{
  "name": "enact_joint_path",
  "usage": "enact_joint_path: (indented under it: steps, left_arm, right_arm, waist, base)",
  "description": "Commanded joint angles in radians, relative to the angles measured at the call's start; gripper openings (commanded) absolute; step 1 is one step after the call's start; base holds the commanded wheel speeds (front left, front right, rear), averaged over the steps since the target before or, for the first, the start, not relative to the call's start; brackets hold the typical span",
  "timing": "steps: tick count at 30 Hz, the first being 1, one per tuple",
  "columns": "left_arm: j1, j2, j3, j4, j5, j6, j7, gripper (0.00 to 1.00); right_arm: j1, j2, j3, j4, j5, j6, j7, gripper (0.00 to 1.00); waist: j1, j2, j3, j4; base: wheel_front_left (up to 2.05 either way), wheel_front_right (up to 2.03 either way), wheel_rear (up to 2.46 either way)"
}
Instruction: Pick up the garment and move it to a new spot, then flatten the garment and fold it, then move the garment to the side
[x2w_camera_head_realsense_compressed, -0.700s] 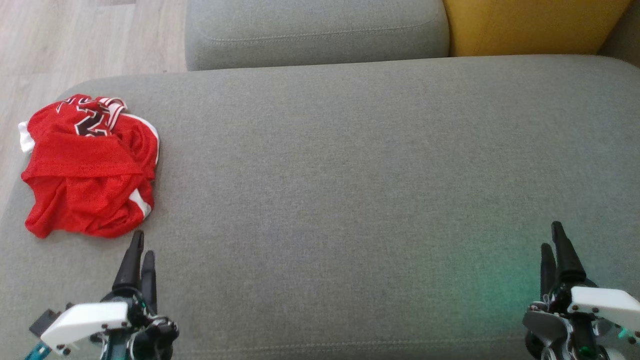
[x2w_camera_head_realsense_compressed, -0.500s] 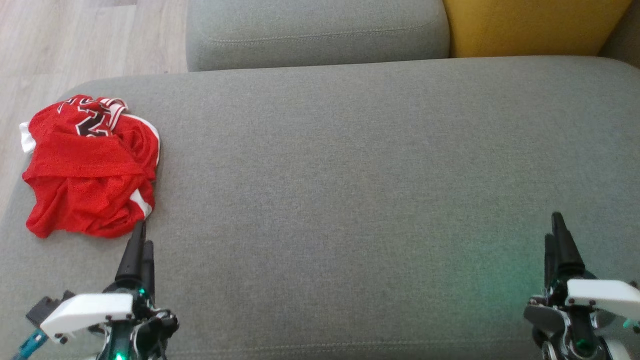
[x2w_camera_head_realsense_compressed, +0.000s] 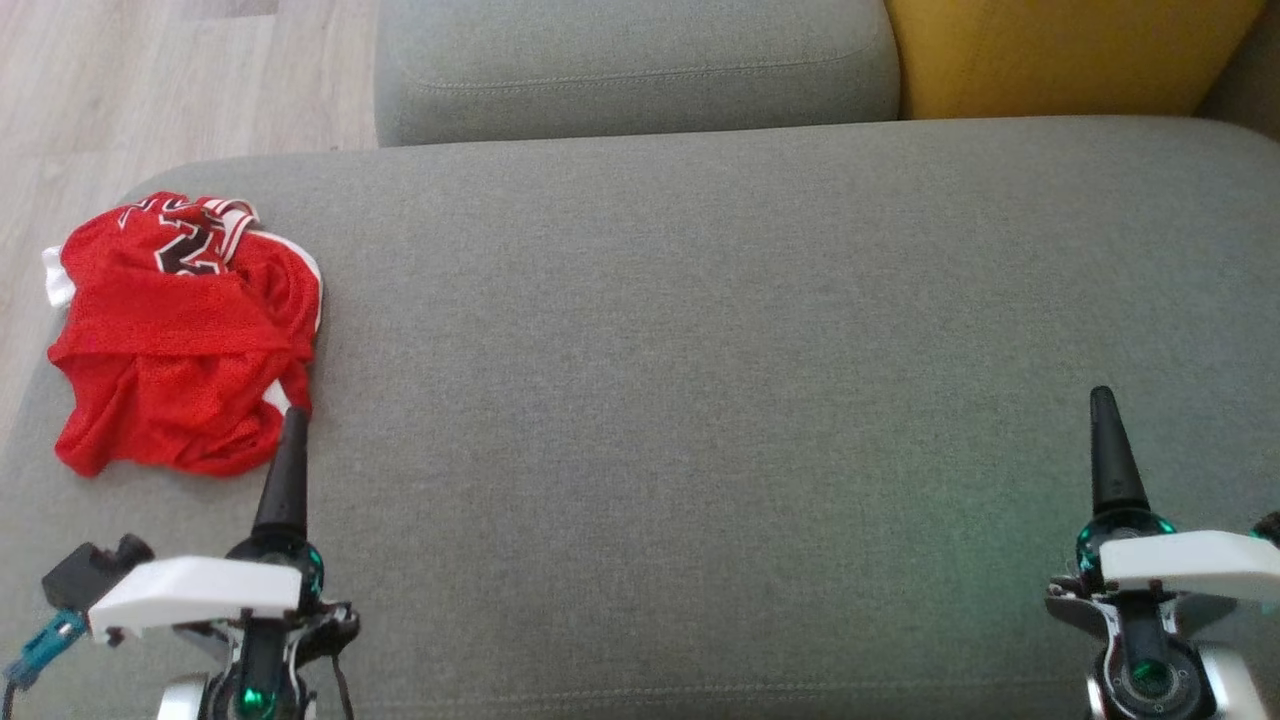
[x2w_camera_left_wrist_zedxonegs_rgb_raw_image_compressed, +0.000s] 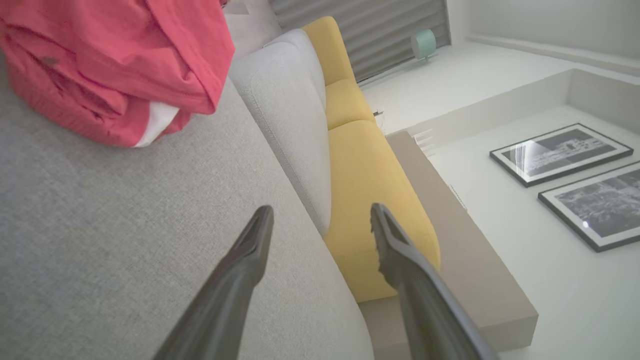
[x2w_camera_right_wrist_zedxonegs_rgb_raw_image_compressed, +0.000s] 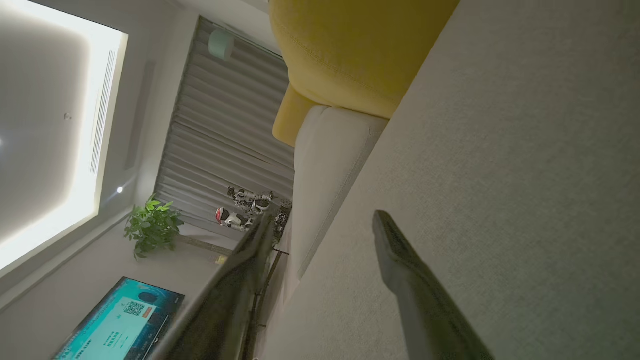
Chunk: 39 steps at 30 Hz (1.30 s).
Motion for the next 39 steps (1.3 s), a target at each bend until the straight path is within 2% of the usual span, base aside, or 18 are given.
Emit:
enact_joint_path:
  steps: [1, 14, 21, 39]
  left_arm:
    - [-0.057, 0.014, 0.005, -0.045, 0.048, -0.003, -0.01, 1.0]
    - [-0.055, 0.036, -0.035, -0.088, 0.29, 0.007, -0.045, 1.0]
    - [-0.051, 0.062, -0.078, -0.096, 0.433, 0.032, -0.069, 1.0]
    - [-0.057, 0.095, -0.127, -0.059, 0.646, 0.076, -0.121, 1.0]
  right_arm:
    - [-0.06, -0.024, 0.015, -0.046, -0.047, 0.0, -0.017, 1.0]
    - [-0.057, -0.033, 0.051, -0.045, -0.256, 0.0, -0.051, 1.0]
    - [-0.06, -0.033, 0.072, -0.042, -0.371, 0.0, -0.063, 1.0]
    - [-0.058, -0.027, 0.106, -0.032, -0.617, 0.0, -0.076, 1.0]
  waist:
    - [0.0, 0.0, -0.001, 0.001]
    - [0.0, 0.0, -0.008, 0.0]
    - [0.0, 0.0, -0.011, 0.001]
    - [0.0, 0.0, -0.02, 0.002]
  base:
    - [0.0, 0.0, 0.0]
    - [0.0, 0.0, 0.0]
    - [0.0, 0.0, 0.0]
    - [0.0, 0.0, 0.0]
